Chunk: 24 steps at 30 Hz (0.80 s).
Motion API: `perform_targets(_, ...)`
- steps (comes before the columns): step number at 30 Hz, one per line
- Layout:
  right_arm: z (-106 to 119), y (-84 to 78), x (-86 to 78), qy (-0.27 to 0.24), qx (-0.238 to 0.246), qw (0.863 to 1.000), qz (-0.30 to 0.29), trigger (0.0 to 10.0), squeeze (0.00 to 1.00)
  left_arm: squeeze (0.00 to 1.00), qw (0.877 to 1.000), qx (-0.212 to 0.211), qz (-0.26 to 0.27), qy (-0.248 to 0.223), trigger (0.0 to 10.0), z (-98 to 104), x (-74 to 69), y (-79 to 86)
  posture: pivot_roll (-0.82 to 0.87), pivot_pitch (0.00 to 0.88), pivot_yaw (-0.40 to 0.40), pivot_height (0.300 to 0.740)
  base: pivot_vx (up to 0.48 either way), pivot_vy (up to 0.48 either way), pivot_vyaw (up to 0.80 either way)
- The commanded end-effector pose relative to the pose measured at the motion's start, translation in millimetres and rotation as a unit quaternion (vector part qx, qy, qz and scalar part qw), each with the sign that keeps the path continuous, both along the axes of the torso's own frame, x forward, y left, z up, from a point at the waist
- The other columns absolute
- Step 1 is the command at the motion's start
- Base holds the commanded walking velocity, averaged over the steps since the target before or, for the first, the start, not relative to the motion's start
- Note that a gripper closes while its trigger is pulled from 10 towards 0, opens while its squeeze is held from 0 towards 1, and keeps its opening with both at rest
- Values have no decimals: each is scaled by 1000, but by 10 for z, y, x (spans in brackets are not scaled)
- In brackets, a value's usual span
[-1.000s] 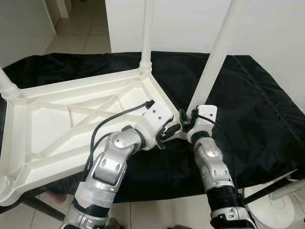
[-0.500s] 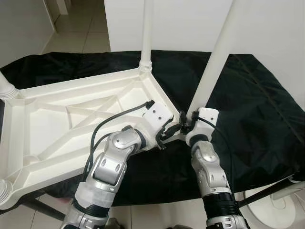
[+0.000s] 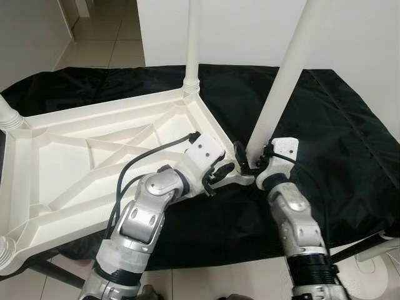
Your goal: Building children table
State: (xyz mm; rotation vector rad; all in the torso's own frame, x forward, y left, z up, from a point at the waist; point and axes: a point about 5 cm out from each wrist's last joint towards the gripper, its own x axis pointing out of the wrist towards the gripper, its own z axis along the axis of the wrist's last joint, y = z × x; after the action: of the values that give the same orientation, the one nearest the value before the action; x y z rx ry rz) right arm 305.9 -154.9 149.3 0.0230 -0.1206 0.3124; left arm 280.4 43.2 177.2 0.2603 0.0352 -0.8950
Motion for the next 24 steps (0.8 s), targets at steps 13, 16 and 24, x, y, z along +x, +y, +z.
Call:
perform_targets(13, 63, 1, 128, -5, -78, 981, 176, 10000, 0, 0, 1000, -7, 10, -16, 10000, 74, 11, -24, -50, 0, 17, 740, 0, 0, 0)
perform_targets(16, -5, -21, 163, 16, -91, 976, 197, 10000, 0, 0, 1000, -7, 6, -18, 10000, 86, 15, -36, -45, 0, 14, 740, 0, 0, 0)
perform_targets(24, -131, -104, 192, 54, -99, 968, 222, 10000, 0, 0, 1000, -6, 10, -21, 10000, 107, 24, -26, -40, 0, 12, 740, 0, 0, 0)
